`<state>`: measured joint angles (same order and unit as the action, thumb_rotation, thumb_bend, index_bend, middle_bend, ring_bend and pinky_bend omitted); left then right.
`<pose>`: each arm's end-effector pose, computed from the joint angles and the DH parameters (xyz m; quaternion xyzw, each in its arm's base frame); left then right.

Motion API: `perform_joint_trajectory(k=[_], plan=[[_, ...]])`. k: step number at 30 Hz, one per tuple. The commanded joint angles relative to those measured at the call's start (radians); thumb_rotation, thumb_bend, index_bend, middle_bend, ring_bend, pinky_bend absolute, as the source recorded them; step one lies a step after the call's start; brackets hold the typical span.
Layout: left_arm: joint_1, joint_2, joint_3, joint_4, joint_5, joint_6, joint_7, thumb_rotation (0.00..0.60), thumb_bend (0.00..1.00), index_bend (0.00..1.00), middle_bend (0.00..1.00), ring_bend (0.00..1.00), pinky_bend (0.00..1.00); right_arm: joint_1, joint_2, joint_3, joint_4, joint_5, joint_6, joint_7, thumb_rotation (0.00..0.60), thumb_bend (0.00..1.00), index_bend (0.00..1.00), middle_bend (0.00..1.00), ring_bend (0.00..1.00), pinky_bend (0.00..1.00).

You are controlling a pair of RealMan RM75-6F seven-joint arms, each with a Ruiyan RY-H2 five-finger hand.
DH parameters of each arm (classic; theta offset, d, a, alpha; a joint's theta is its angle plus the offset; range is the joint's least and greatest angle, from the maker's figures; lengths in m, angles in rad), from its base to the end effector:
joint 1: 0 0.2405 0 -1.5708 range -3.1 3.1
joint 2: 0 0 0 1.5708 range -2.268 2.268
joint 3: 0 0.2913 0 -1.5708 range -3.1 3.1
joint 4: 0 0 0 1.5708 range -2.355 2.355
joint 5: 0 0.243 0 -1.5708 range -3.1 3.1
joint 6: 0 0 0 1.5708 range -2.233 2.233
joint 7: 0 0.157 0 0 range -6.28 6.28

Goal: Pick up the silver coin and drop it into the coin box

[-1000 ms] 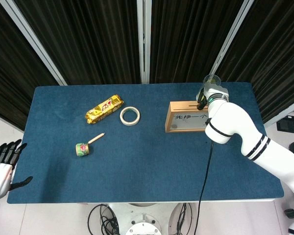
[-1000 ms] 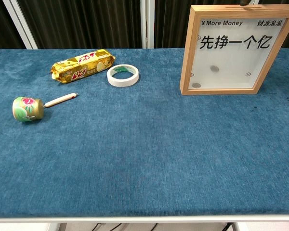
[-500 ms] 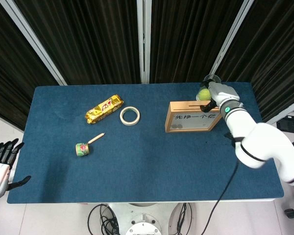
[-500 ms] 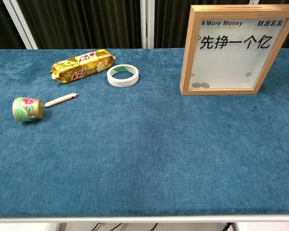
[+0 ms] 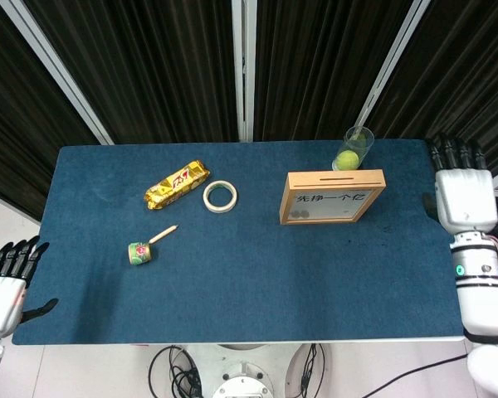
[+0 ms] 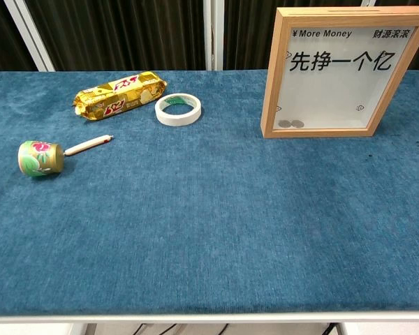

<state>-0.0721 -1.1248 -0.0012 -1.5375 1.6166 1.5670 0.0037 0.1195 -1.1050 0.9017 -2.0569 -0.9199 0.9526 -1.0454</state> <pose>-0.3564 0.1833 0.1469 -0.6317 -0.3356 -0.3945 0.5768 -0.1984 -0.3493 0.2196 0.6045 -0.2759 0.3045 0.6825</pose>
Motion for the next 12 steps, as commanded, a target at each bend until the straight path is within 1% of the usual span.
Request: perform_joint_trajectory(k=[1,4,7,12], plan=[[-0.001,-0.007,0.001,0.003,-0.002,-0.006,0.008,0.6,0.1,0.08,0.0,0.0,0.0,-0.452,-0.161,-0.486,0.379,-1.016,0.298,0.841,0.6,0.27,0.0,0.0,0.0,0.0],[-0.002,-0.013,0.001,0.008,-0.002,-0.008,0.013,0.6,0.1,0.08,0.0,0.0,0.0,-0.429,-0.195,-0.54,0.473,-1.024,0.341,0.853,0.6,0.24,0.0,0.0,0.0,0.0],[-0.002,-0.017,0.0,0.013,-0.004,-0.009,0.012,0.6,0.1,0.08,0.0,0.0,0.0,-0.404,-0.226,-0.588,0.539,-1.0,0.362,0.859,0.6,0.22,0.0,0.0,0.0,0.0],[-0.004,-0.024,0.0,0.026,-0.006,-0.013,0.007,0.6,0.1,0.08,0.0,0.0,0.0,-0.368,-0.245,-0.627,0.582,-0.946,0.376,0.861,0.6,0.22,0.0,0.0,0.0,0.0]])
